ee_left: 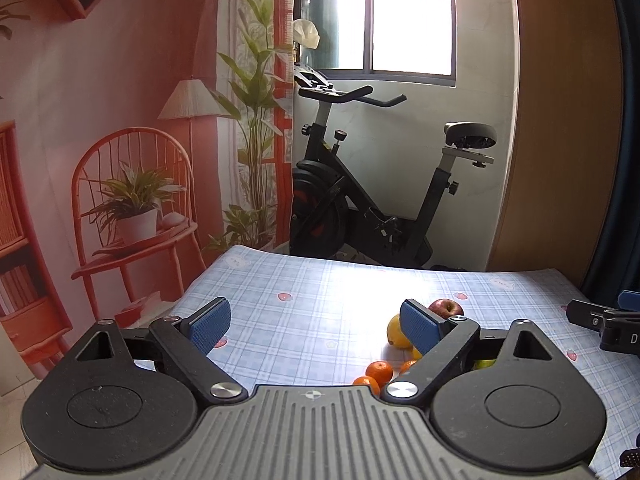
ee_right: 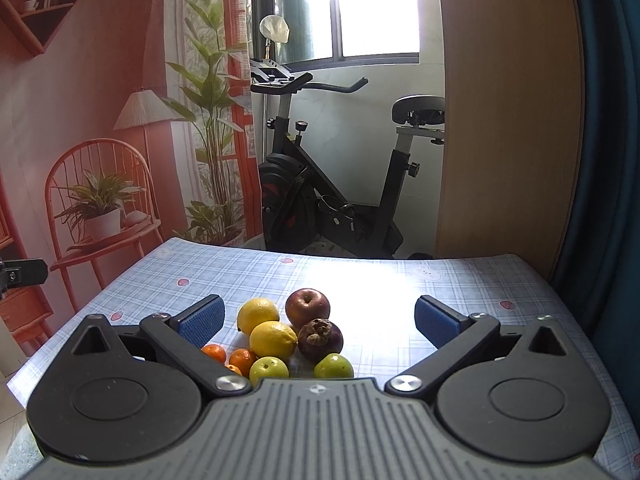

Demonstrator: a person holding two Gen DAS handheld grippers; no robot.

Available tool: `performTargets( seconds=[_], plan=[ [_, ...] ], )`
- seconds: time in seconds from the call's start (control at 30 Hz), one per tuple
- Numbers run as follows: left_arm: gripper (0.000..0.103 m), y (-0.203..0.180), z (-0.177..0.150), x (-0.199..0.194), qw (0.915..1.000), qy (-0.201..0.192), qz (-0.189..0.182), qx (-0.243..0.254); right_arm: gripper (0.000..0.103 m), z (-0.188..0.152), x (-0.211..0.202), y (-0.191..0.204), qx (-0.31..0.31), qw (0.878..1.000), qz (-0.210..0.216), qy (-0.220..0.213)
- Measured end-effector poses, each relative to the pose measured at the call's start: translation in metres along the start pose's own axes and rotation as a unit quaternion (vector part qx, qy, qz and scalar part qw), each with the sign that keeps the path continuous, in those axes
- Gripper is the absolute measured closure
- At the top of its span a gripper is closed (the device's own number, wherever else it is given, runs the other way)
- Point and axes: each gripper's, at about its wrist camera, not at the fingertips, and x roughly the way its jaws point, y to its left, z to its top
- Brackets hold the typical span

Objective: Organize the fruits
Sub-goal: 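Lower the right gripper onto a small brown fruit and close it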

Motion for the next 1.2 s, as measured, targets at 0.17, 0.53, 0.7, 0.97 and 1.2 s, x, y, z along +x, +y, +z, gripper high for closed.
performTargets(
  seconds=[0.17,0.53,0.7,0.97,1.2],
  plan=[
    [0.019,0.006,-0.01,0.033,0.9998,0.02,-0.008,-0.006,0.0,-0.026,0.026,-0.013,-0.01,0.999,-0.027,-0.025],
    [0.035,0.007,-0.027,0.075,0.9962,0.038,-0.078,-0.005,0.0,-0.055,0.072,-0.029,-0.001,0.998,0.029,0.049],
    [0.035,0.007,-0.033,0.085,0.9961,0.008,-0.087,0.01,0.002,-0.059,0.086,-0.025,0.006,0.996,0.041,0.075],
    [0.035,0.013,-0.033,0.107,0.9932,0.051,-0.102,0.023,0.013,-0.063,0.107,0.003,-0.012,0.991,0.083,0.101],
    [0.035,0.023,-0.035,0.119,0.9931,0.07,-0.094,0.009,0.013,-0.063,0.12,0.018,-0.02,0.987,0.105,0.121]
  ],
)
